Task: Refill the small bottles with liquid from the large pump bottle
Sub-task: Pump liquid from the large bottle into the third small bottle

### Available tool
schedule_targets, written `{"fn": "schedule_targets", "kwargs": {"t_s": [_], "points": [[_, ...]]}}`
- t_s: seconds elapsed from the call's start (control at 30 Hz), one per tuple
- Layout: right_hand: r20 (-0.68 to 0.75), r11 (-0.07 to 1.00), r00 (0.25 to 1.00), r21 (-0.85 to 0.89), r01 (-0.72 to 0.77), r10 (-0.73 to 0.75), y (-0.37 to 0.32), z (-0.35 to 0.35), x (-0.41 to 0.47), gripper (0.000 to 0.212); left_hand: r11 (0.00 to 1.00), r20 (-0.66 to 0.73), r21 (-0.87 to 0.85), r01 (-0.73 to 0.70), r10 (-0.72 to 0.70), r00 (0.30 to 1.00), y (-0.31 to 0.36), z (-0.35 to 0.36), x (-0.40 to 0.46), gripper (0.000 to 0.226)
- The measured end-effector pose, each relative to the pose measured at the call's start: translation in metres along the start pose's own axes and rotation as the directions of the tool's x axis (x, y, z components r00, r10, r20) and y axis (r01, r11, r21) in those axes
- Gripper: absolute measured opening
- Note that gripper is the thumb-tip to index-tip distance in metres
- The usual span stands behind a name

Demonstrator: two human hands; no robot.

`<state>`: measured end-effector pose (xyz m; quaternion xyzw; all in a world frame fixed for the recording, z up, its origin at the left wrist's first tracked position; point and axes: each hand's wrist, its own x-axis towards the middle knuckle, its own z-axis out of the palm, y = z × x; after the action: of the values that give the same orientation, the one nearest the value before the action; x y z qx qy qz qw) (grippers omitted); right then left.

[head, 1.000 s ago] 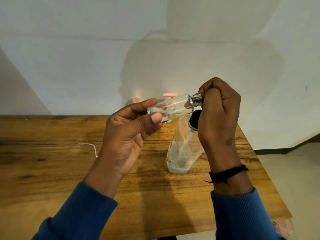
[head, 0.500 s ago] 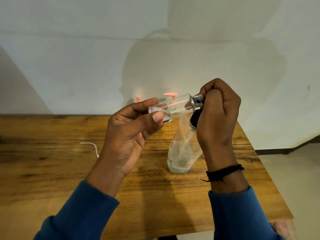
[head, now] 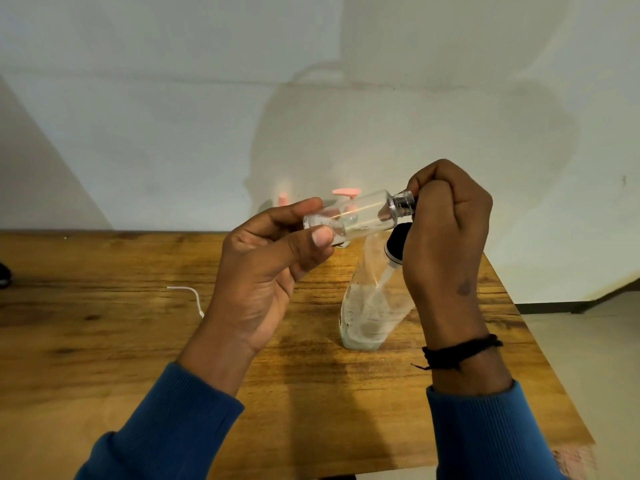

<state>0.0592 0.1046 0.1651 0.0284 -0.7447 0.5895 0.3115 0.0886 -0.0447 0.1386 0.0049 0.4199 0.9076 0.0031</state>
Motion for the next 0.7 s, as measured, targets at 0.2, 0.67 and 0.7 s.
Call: {"fn": "schedule_targets", "kwargs": {"t_s": [0.2, 0.67, 0.7], "points": [[0.023, 0.998, 0.999, 0.055, -0.023, 0.022, 0.0024, 0.0036, -0.0001, 0.019, 1.0, 0.007, -0.006, -0.013, 0.013, 1.0, 0.0003, -0.0025, 0.0005, 0.031], [0.022, 0.999, 0.999, -0.019, 0.028, -0.027, 0.001, -0.0001, 0.0012, 0.02, 1.0, -0.007, -0.021, 0.01, -0.01, 1.0, 0.0015, -0.0005, 0.0002, 0.027], [0.021, 1.0, 1.0, -0.015, 0.021, -0.021, 0.0016, 0.0003, 0.001, 0.02, 1.0, -0.008, -0.019, 0.009, -0.009, 1.0, 0.0014, -0.0002, 0.0002, 0.027]]}}
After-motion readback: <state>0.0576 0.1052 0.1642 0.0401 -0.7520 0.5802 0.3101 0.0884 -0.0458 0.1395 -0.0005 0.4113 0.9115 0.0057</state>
